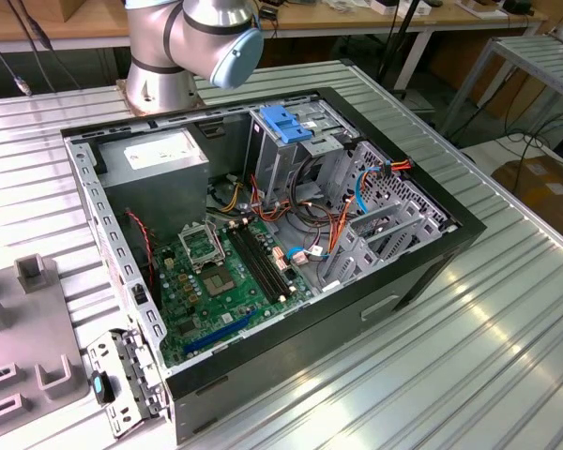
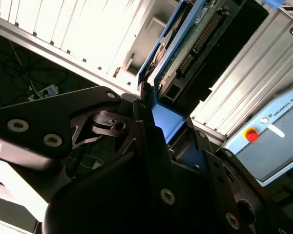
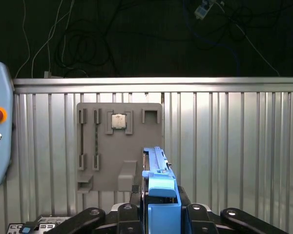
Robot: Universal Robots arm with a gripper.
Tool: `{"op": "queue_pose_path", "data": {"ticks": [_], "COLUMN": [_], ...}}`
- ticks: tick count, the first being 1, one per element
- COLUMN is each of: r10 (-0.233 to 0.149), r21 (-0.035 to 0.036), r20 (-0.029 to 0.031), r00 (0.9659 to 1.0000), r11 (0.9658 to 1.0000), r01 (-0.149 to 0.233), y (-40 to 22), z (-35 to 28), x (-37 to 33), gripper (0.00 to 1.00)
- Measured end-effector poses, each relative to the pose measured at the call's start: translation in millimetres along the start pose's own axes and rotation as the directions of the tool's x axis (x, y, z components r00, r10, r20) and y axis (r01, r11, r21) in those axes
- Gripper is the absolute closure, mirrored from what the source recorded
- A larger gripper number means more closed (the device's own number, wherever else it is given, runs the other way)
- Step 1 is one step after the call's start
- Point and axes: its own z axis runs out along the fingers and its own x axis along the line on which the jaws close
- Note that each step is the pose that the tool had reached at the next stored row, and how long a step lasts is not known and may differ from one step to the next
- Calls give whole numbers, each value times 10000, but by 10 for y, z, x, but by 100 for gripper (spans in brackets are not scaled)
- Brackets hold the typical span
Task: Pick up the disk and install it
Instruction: 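Pick up the disk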
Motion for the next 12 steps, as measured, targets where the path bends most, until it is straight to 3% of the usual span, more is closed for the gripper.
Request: {"op": "queue_pose_path", "data": {"ticks": [12], "r10": [1], "r21": [0], "r20": [0], "r00": [10000], "r11": [10000], "r01": [-1], "y": [-131], "z": [5], "x": [-2], "gripper": [63]}}
